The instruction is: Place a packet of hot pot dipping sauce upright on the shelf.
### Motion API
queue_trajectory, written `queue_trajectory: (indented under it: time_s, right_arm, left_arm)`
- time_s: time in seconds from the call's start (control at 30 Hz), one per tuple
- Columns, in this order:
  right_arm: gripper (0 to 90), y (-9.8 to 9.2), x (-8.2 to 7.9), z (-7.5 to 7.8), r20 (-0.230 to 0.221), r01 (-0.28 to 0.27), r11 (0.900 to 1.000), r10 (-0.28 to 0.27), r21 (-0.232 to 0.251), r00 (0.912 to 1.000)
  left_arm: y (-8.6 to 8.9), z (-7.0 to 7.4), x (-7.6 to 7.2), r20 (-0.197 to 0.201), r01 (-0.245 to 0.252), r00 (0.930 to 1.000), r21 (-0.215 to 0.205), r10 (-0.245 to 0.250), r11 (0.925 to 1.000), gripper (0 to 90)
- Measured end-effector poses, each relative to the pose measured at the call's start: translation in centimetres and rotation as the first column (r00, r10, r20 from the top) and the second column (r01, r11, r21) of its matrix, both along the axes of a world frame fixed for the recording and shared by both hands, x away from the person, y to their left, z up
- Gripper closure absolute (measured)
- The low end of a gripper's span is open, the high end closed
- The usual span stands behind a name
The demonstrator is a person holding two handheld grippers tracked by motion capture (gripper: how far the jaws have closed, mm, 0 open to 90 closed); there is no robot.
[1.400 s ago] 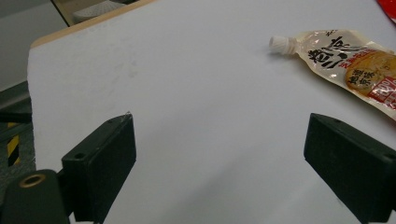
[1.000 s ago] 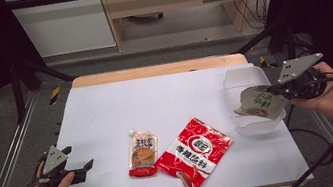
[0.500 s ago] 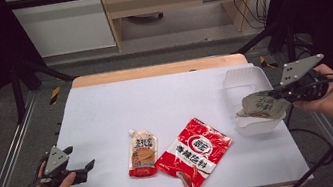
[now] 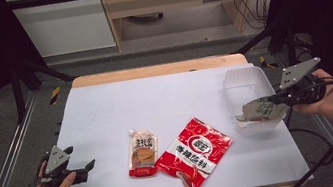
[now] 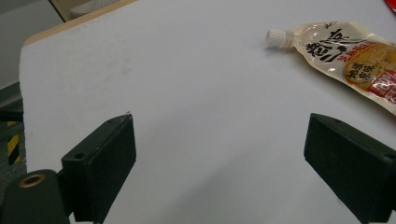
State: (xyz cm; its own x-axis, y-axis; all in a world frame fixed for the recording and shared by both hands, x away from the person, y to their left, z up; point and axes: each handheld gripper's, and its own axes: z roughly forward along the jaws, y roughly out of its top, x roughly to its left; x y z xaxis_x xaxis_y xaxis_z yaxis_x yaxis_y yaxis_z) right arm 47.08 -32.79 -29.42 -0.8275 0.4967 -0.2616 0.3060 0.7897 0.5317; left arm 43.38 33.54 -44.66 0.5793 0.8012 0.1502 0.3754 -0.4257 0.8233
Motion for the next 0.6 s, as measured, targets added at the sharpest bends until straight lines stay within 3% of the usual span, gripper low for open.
queue_trajectory:
  time_s: [0.6]
  right_arm:
    - [87.0, -0.4, 1.0, -3.8, -0.026, 0.043, 0.999, -0.042, 0.027, 0.9988]
  left_arm:
    - [-0.2, -0.1, 0.0, 0.0, 0.002, 1.0, 0.003, -0.002, 1.0, 9.0]
